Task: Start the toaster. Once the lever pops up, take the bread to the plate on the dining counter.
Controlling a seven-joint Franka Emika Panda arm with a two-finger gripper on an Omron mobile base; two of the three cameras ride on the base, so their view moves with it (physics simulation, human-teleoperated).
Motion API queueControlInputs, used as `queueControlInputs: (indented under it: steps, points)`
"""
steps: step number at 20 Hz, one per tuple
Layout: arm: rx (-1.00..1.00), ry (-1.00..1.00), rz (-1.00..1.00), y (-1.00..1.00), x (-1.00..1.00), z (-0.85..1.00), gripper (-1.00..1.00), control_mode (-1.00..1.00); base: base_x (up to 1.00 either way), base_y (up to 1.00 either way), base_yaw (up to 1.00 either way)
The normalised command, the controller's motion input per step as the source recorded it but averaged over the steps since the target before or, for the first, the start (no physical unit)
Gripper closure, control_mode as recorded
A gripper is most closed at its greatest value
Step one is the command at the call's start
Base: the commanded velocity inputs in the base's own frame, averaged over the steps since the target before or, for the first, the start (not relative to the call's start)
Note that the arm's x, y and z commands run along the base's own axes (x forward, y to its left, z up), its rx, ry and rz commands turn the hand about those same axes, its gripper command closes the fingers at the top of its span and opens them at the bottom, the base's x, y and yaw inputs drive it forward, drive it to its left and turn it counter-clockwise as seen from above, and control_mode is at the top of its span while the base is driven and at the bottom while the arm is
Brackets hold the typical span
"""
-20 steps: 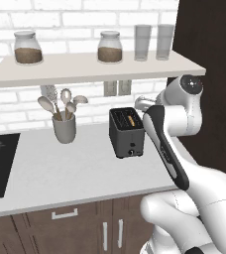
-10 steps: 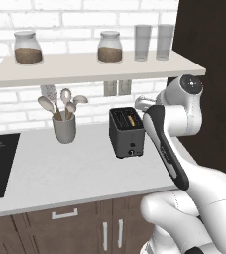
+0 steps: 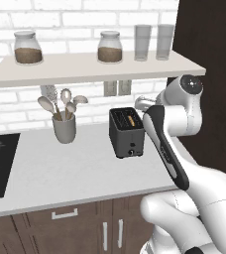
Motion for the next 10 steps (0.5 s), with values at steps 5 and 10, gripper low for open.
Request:
queueControlInputs:
  steps: [5, 10]
  points:
    - [0.0, 0.0, 0.0, 0.0, 0.0, 0.0, -1.0, -1.0, 0.0, 0.0, 0.0]
    - [0.0, 0.0, 0.0, 0.0, 0.0, 0.0, -1.0, -1.0, 0.0, 0.0, 0.0]
